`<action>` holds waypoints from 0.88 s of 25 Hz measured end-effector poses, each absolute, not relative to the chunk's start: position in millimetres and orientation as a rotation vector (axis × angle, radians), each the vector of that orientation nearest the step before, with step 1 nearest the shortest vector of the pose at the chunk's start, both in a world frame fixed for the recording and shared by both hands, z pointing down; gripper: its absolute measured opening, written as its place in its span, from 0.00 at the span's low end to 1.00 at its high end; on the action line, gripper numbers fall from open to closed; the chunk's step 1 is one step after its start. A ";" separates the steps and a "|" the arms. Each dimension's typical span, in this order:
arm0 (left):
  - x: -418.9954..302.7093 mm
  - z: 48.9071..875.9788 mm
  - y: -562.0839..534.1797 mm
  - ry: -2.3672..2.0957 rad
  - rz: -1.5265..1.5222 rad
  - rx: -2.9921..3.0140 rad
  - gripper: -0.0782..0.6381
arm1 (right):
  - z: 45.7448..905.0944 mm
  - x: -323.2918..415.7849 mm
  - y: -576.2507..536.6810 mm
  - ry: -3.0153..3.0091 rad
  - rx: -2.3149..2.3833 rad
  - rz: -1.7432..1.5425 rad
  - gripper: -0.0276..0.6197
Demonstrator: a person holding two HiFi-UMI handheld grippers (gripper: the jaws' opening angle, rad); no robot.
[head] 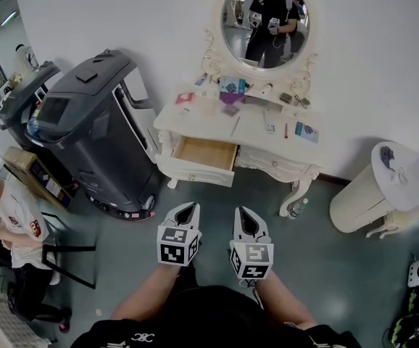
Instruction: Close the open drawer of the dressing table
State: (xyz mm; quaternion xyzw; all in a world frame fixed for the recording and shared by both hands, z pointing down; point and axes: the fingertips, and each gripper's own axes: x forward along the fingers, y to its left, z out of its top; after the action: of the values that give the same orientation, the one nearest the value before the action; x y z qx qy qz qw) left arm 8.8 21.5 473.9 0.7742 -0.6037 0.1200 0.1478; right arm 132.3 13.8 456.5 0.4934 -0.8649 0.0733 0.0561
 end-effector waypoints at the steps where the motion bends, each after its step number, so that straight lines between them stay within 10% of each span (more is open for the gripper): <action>1: 4.6 475.5 14.2 -1.733 0.342 2.228 0.12 | 456.5 128.3 7.0 -2.622 1.500 0.219 0.05; 22: -98.7 511.5 -134.8 -1.617 0.389 2.201 0.12 | 476.4 30.6 -143.1 -2.526 1.526 0.294 0.05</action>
State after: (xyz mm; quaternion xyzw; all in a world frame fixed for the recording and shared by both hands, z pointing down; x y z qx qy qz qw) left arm -98.7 -134.8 511.5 0.7832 -0.5755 0.1385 0.1902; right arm 30.6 -143.1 476.4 0.5126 -0.8484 0.0989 0.0877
